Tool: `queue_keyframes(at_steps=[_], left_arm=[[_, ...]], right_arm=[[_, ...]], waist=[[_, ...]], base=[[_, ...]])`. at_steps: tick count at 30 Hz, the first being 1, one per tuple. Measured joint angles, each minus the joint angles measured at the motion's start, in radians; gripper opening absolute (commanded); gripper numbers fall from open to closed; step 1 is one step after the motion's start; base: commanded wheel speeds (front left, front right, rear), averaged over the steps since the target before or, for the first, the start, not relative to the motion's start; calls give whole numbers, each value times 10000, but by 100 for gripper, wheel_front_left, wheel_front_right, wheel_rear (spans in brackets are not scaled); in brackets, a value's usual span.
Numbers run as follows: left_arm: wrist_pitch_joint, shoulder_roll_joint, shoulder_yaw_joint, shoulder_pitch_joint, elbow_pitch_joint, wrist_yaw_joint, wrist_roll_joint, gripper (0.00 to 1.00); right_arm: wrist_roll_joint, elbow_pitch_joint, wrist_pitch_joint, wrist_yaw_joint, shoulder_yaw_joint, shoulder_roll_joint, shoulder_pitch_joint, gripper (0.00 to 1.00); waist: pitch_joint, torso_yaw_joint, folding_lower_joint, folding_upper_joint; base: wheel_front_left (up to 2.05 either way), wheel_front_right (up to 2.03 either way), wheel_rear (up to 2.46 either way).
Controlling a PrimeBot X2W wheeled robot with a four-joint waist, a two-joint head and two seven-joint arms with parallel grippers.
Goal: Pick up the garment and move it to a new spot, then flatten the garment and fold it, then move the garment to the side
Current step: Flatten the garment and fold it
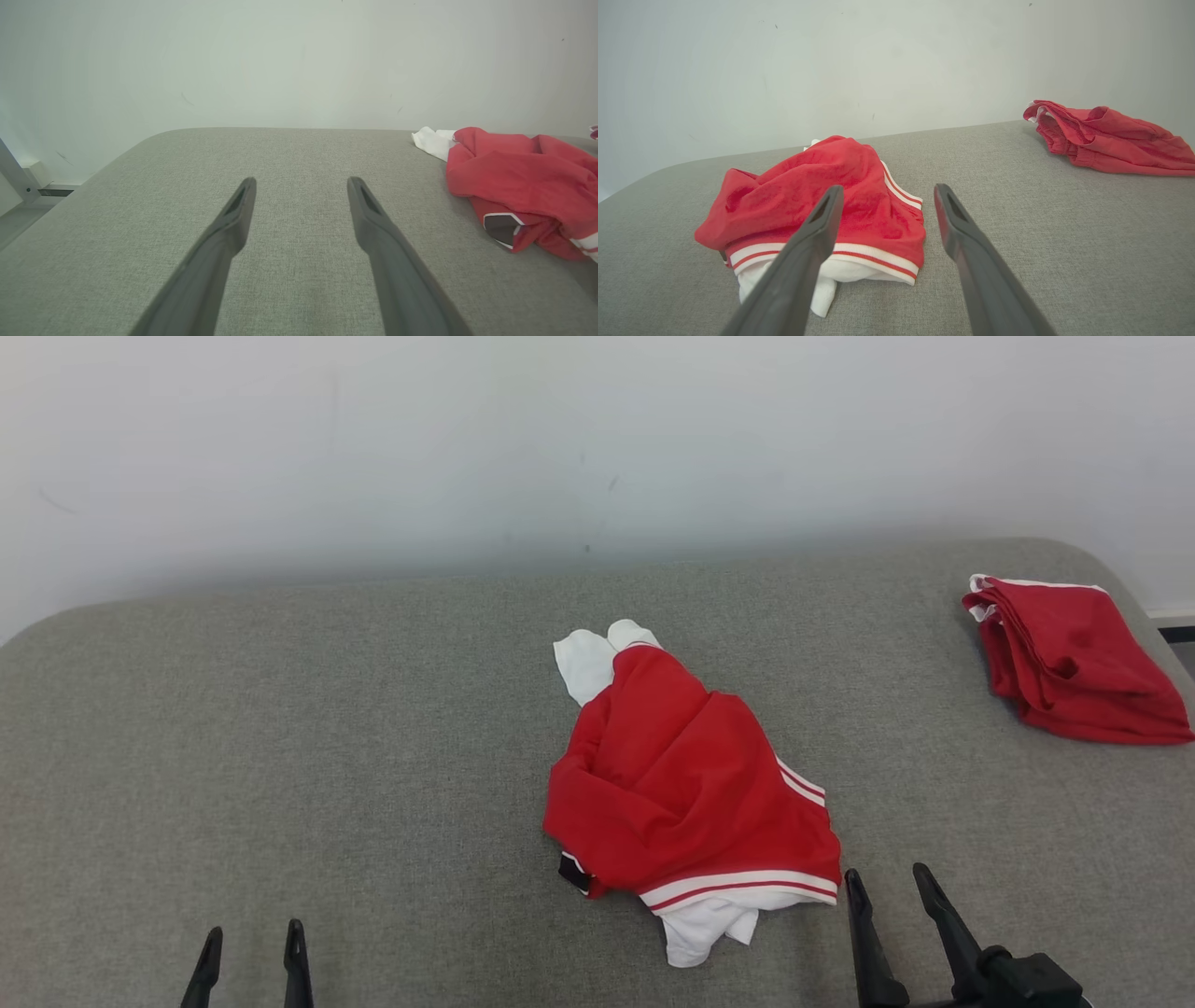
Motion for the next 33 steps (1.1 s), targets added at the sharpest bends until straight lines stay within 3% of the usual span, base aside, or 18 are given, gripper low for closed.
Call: queue_keyframes(at_steps=[33], left_arm=[[0, -2, 27, -24, 98, -61, -8, 100]], right_arm=[[12, 25, 0, 0, -36, 0, 24, 100]], waist=[[80, -6, 0, 1]], base=[[0, 0, 0]])
